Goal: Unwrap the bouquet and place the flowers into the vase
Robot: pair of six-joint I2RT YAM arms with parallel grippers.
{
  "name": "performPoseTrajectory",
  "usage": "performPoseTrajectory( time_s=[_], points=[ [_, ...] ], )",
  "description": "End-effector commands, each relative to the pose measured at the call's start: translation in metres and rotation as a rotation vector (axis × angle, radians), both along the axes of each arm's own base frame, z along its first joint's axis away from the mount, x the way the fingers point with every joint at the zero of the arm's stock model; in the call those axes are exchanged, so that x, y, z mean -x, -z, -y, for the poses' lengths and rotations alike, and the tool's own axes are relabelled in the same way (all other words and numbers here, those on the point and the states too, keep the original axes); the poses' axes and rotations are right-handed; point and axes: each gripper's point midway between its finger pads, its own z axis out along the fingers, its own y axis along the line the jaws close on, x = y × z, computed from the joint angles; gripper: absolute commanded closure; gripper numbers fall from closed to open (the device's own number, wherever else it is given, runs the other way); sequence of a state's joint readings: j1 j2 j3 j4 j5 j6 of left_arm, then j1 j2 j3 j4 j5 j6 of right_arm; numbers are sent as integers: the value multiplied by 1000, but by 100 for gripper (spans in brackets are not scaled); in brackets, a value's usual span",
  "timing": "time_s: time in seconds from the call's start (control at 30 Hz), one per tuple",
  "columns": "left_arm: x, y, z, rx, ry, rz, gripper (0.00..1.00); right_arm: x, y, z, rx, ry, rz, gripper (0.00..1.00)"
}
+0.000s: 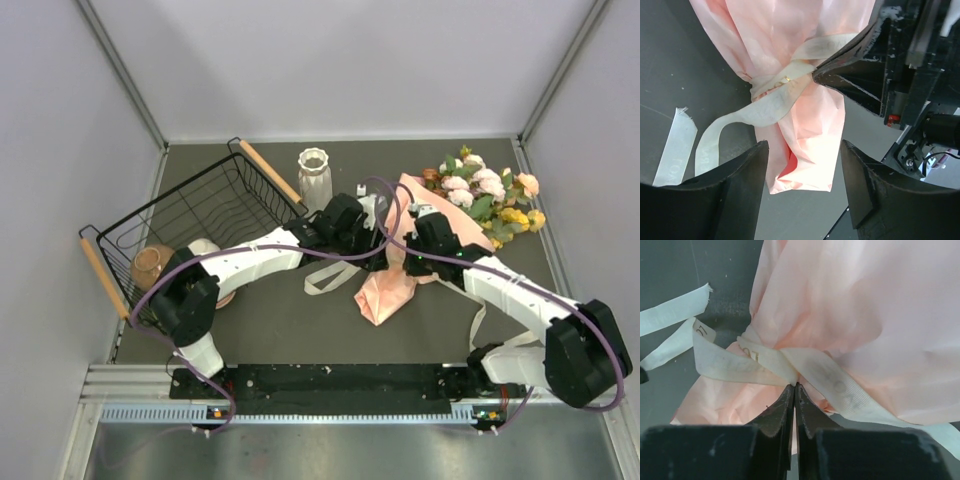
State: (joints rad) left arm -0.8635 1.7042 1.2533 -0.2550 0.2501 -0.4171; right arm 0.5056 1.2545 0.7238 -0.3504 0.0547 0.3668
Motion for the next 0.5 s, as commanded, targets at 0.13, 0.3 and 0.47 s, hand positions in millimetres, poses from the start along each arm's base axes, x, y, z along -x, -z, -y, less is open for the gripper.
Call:
performPoseTrajectory(
  time_s=[0.13, 0.3, 0.47],
  points=[
    [-15, -19, 29, 53, 138, 97, 48, 2, -27, 3, -47, 40, 99, 100],
    [-32, -6, 46, 23, 226, 182, 56, 2, -23, 4, -43, 51, 82, 100],
    [-41, -1, 53, 10, 296, 277, 50, 0, -27, 2, -58, 63, 86, 96]
  ],
)
